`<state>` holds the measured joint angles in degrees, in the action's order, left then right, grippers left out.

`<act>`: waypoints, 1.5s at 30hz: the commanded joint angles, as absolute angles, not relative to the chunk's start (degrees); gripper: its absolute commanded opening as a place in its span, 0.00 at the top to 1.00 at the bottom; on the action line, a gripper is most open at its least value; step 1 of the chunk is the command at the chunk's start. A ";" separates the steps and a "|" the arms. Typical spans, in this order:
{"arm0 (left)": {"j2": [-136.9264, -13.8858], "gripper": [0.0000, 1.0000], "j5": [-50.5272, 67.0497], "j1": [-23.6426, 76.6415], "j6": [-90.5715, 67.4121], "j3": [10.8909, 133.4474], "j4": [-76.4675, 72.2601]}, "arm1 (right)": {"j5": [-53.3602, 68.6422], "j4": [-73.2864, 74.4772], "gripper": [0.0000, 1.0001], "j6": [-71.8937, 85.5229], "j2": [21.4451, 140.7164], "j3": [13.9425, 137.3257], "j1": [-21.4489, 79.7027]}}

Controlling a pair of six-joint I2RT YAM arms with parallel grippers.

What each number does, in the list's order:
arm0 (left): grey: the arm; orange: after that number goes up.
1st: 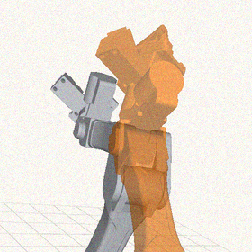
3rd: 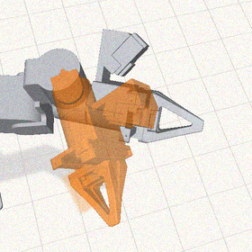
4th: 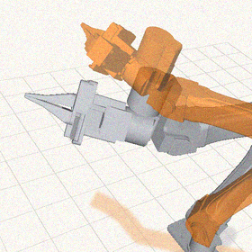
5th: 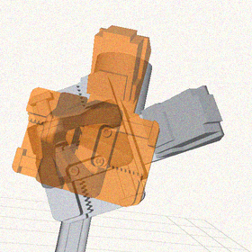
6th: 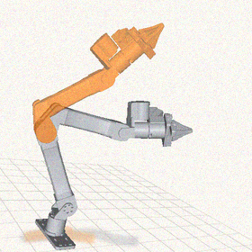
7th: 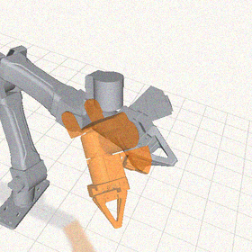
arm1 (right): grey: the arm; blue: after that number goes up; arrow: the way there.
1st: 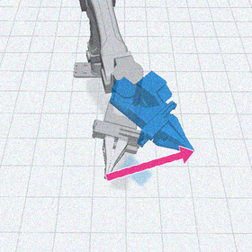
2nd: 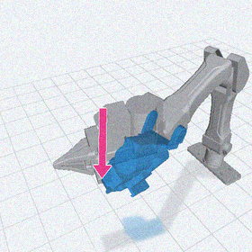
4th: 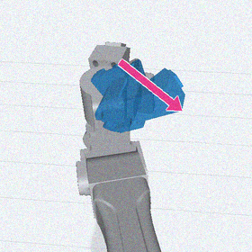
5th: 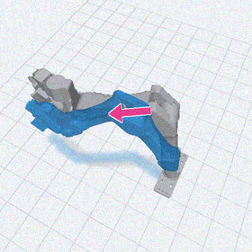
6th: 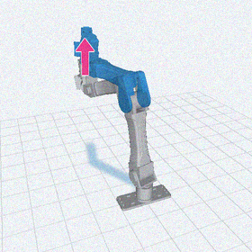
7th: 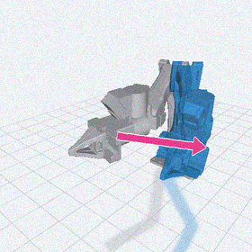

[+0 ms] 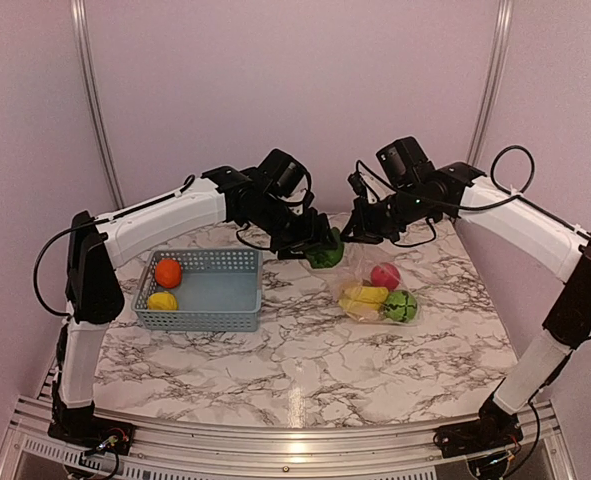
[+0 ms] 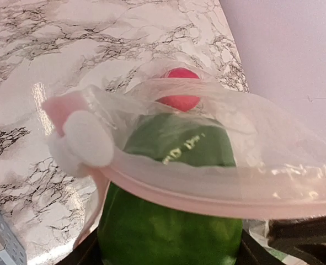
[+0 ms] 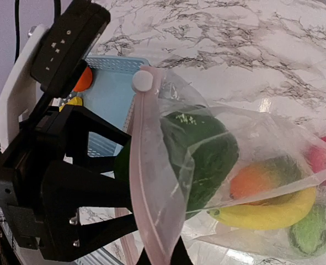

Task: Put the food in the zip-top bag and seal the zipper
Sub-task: Place the fake vegetable in the zipper food storage bag, then pick up the fake fruit from the bin.

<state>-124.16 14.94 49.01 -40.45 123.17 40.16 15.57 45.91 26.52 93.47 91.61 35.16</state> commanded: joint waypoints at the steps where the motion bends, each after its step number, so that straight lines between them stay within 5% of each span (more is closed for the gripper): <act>1: -124.96 0.29 14.73 48.78 -43.66 124.80 38.17 | 17.46 45.27 1.00 27.70 90.70 90.99 35.88; 2: -125.00 0.26 14.46 48.78 -44.02 124.95 37.76 | 17.83 44.89 1.00 27.93 90.48 90.56 35.94; 4: -124.94 0.03 15.32 48.78 -44.77 125.02 35.60 | 18.30 44.44 1.00 28.31 90.03 89.87 35.94; 5: -124.78 0.01 16.27 48.80 -45.11 124.99 33.93 | 18.37 44.39 1.00 28.38 89.87 89.83 35.92; 21: -104.10 0.01 22.51 48.63 -34.12 114.54 20.37 | 15.20 46.42 1.00 26.07 88.63 91.45 34.66; 34: -72.89 0.01 -16.72 43.11 -29.56 77.77 20.76 | 16.38 46.49 1.00 23.97 86.77 89.85 30.23; 45: -64.24 0.01 -26.30 37.64 -18.79 65.52 31.45 | 18.69 46.11 1.00 24.00 87.93 90.09 29.73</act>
<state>-64.34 -23.40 40.86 -23.42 67.26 25.63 17.50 46.04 24.23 88.16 90.04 30.20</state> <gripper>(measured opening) 0.990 0.002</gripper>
